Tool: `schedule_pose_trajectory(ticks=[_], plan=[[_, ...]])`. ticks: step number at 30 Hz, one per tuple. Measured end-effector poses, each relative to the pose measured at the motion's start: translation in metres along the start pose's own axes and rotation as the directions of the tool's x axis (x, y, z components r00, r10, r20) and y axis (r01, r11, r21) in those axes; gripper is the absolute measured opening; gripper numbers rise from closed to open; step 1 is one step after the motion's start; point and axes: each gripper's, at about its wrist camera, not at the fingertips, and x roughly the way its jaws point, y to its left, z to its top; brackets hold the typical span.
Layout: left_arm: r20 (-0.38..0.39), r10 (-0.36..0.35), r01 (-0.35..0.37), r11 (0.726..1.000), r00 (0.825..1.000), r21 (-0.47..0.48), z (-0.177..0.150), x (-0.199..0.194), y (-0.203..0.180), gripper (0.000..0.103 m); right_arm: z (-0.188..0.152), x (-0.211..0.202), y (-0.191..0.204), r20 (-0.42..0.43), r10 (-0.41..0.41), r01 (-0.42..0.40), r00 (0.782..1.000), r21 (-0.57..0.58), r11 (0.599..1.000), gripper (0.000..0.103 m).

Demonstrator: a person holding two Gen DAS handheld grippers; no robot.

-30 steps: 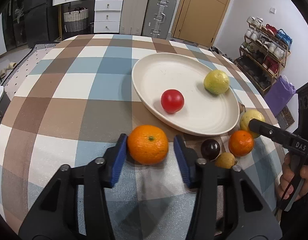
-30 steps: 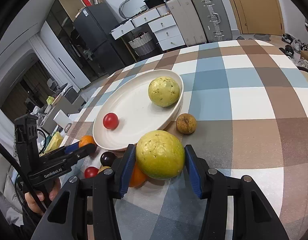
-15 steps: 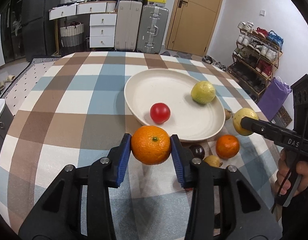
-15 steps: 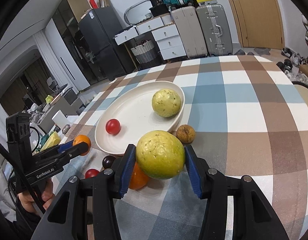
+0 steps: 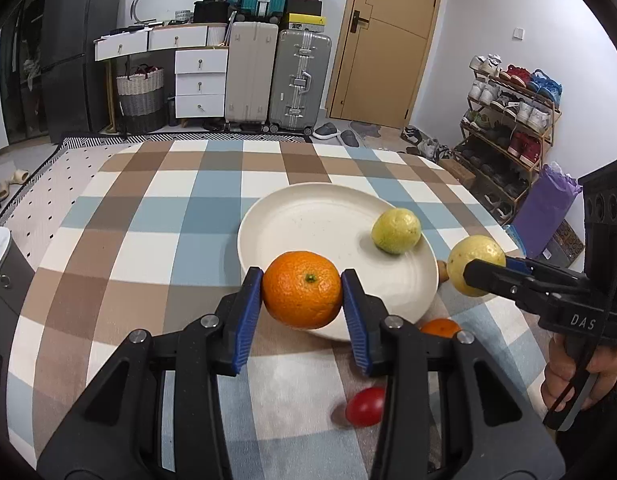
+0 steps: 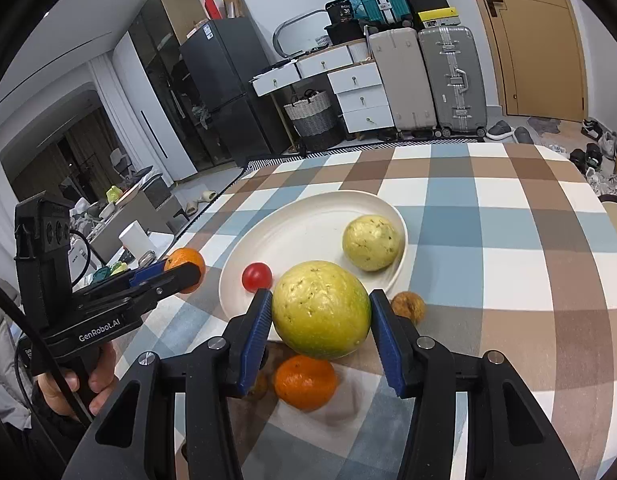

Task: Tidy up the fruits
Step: 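Lift both fruits over the white plate and open both tools to set them down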

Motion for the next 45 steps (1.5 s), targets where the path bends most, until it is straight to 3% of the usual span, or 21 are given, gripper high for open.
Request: schedule_pose_trajectory(ticks=[10,28,41,45], plan=[[0.014,0.025,-0.025,0.999,1.000,0.027,0.022,0.014,-0.003,0.037,0.018,0.011,0.006,0.004,0.000,0.000,1.000,-0.031,1.000,0.050],[-0.060,0.028,-0.024,0.998,0.998,0.060,0.032,0.074,-0.004,0.037,0.029,0.048,0.006,-0.056,-0.006,0.005,0.998,-0.032,0.999,0.050],[-0.072,0.011,-0.006,0.997,0.997,0.073,0.038,0.093,-0.012,0.037,0.017,0.078,0.007,-0.138,-0.088,0.076,0.986,-0.095,0.993,0.050],[-0.073,0.007,-0.002,0.997,0.997,0.073,0.037,0.093,-0.012,0.037,0.014,0.073,0.008,-0.121,-0.128,0.111,0.984,-0.136,0.984,0.051]])
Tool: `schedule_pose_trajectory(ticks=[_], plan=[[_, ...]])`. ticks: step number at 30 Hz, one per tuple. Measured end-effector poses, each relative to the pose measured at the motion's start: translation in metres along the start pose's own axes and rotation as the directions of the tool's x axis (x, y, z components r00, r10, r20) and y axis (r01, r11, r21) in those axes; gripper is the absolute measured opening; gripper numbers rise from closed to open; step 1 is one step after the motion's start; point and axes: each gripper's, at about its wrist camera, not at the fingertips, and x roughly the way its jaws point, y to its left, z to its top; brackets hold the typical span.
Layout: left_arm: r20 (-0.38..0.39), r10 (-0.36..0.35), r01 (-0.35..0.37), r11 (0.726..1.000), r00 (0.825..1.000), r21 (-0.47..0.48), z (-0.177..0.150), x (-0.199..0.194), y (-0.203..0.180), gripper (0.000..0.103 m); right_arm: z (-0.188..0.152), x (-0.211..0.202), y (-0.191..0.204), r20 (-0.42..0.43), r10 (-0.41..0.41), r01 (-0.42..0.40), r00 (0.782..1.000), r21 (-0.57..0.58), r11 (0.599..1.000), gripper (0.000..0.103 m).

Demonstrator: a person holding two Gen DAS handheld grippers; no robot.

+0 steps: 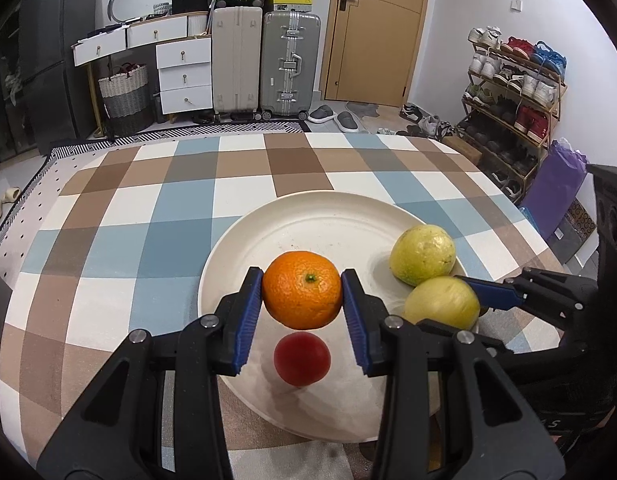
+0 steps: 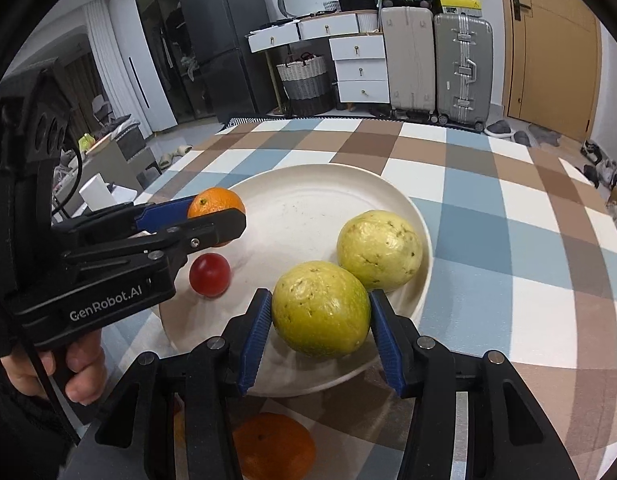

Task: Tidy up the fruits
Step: 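Lift both fruits over the white plate and open both tools to set them down, then withdraw both open tools from the plate toward the remaining fruits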

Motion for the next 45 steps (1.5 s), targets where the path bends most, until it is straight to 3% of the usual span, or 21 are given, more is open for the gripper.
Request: schedule_pose_trajectory(ticks=[7,9,13,15,17,18,20,23,27,30,45], plan=[[-0.014,-0.008,0.008,1.000,1.000,0.016,-0.004,0.004,-0.005,0.037,-0.002,-0.019,-0.007,0.062,-0.014,0.013,0.998,0.008,1.000,0.055],[-0.012,-0.010,0.010,1.000,1.000,0.023,-0.005,0.004,-0.007,0.037,-0.004,-0.022,-0.009,0.071,-0.016,0.015,0.997,0.012,1.000,0.065],[-0.012,0.001,-0.001,0.999,1.000,0.034,-0.006,0.002,-0.009,0.037,-0.007,-0.029,-0.012,0.086,-0.028,0.026,0.996,0.021,0.999,0.068],[-0.020,-0.002,0.003,1.000,1.000,0.028,-0.008,0.000,-0.007,0.038,-0.008,-0.031,-0.016,0.096,-0.046,0.042,0.994,0.040,0.998,0.076],[-0.006,-0.003,0.003,1.000,1.000,0.017,-0.009,-0.007,-0.003,0.048,-0.009,-0.033,-0.019,0.106,-0.055,0.049,0.993,0.059,0.997,0.077],[0.003,-0.004,0.004,1.000,1.000,0.014,-0.009,-0.011,-0.002,0.063,-0.009,-0.033,-0.020,0.105,-0.058,0.052,0.993,0.062,0.997,0.080],[0.032,-0.010,0.009,1.000,0.999,0.004,-0.010,-0.022,0.000,0.082,-0.010,-0.035,-0.021,0.113,-0.065,0.058,0.991,0.069,0.996,0.084],[0.062,-0.014,0.015,1.000,0.998,-0.008,-0.011,-0.036,0.004,0.087,-0.015,-0.039,-0.020,0.125,-0.064,0.056,0.990,0.067,0.996,0.087],[0.083,-0.002,0.004,1.000,0.997,-0.026,-0.018,-0.051,0.008,0.102,-0.025,-0.045,-0.020,0.127,-0.060,0.052,0.990,0.064,0.997,0.097],[0.091,0.007,-0.004,0.999,0.996,-0.034,-0.026,-0.061,0.009,0.102,-0.031,-0.049,-0.023,0.120,-0.058,0.049,0.991,0.071,0.996,0.102],[0.086,0.022,-0.020,1.000,0.996,-0.014,-0.068,-0.093,0.007,0.102,-0.043,-0.059,-0.021,0.107,-0.006,-0.002,0.994,0.075,0.997,0.103]])
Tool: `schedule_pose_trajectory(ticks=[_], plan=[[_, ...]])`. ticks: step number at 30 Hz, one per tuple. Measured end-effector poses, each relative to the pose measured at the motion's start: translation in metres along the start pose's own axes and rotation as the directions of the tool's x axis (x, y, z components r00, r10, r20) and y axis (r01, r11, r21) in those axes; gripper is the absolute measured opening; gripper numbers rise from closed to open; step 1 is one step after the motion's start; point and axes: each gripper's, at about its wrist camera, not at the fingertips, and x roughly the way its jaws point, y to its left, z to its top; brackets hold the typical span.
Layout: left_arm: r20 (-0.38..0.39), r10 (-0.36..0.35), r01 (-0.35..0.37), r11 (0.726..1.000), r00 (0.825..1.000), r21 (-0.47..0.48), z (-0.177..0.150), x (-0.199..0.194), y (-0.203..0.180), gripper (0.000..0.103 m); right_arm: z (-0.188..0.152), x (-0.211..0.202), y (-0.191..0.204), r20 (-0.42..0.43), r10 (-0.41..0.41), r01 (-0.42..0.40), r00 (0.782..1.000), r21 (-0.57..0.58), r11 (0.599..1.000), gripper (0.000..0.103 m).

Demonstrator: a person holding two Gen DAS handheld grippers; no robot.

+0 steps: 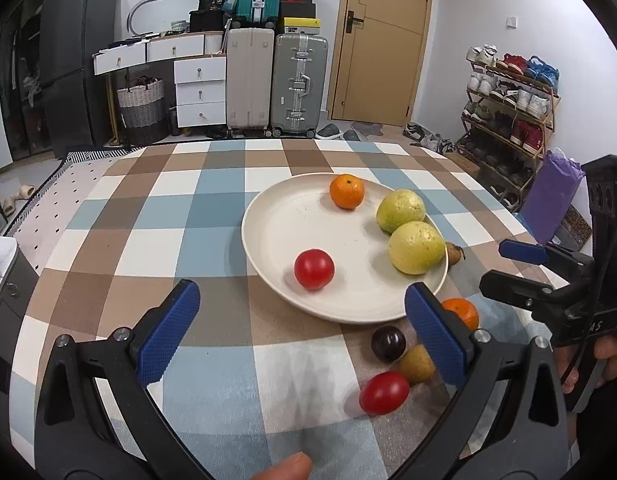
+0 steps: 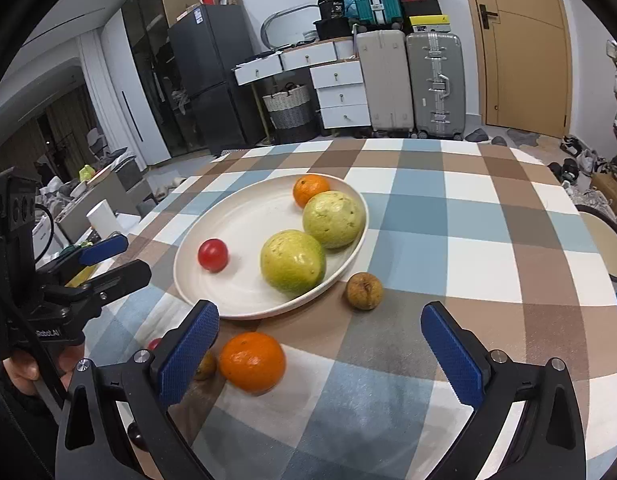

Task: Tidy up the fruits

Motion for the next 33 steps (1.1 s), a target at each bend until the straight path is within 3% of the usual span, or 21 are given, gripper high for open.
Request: schedule_pose_trajectory(ticks=[11,21,28,33], plan=[[-0.077,-0.005,0.007,1.000,0.997,0.023,-0.023,0.002,-0.004,0.102,-0.012,0.002,0.006,-0.072,0.020,-0.022,0.997,-0.030,0.999,0.103],[-0.079,-0.032,0.031,0.999,0.996,-0.021,-0.031,-0.008,0.001,0.102,-0.019,0.009,0.016,-0.113,0.028,-0.035,0.993,-0.068,0.997,0.103],[-0.100,-0.016,0.018,1.000,0.995,0.019,-0.038,-0.013,-0.011,0.102,-0.020,0.014,0.016,-0.150,0.031,-0.041,0.988,-0.065,0.997,0.103],[-0.155,-0.024,0.031,0.999,0.988,0.040,-0.041,-0.005,-0.018,0.102,-0.023,0.017,0.018,-0.174,0.036,-0.049,0.984,-0.073,0.996,0.103]])
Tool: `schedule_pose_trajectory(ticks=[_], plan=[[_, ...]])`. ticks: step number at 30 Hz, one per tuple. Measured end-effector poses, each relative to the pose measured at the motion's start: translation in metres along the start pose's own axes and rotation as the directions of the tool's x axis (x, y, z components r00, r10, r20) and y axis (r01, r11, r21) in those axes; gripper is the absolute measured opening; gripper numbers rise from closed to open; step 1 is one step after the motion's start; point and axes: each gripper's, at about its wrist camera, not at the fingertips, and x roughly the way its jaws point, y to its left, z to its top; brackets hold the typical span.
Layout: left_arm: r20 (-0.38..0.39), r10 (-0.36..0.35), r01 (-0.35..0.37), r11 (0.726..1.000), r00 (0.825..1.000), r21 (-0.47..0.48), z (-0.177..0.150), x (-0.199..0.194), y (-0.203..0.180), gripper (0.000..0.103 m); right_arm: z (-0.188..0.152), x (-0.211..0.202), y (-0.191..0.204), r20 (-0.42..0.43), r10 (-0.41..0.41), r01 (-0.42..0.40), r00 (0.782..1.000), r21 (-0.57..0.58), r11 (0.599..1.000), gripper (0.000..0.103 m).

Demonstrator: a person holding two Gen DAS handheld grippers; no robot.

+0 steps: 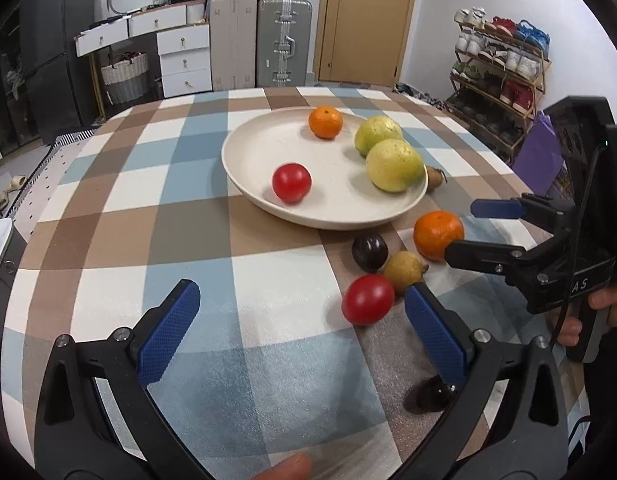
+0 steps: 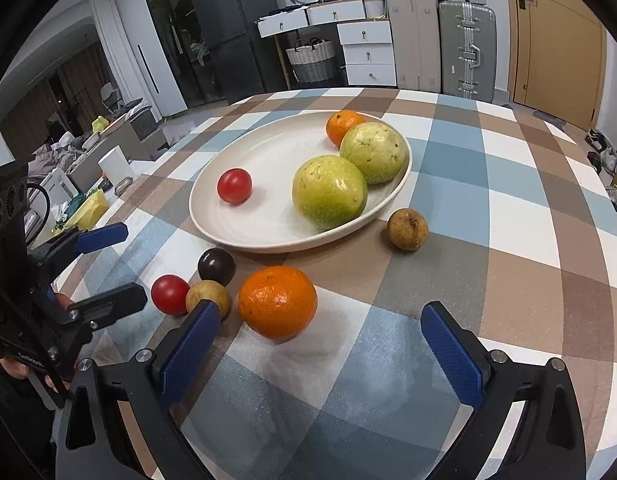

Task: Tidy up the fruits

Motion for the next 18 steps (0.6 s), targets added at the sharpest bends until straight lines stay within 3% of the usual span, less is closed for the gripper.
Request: schedule_pose_trajectory(ticks=[8,18], plan=[[-0.029,0.000,0.001,0.999,1.000,0.034,-0.002,0.007,-0.008,0.102,-0.001,0.003,0.001,-0.018,0.035,-0.035,0.999,0.006,0.999,0.102],[-0.066,-0.008,0.011,0.998,0.998,0.055,-0.001,0.015,-0.012,0.102,-0.002,0.004,0.002,-0.025,0.011,-0.012,1.000,-0.009,1.000,0.087]])
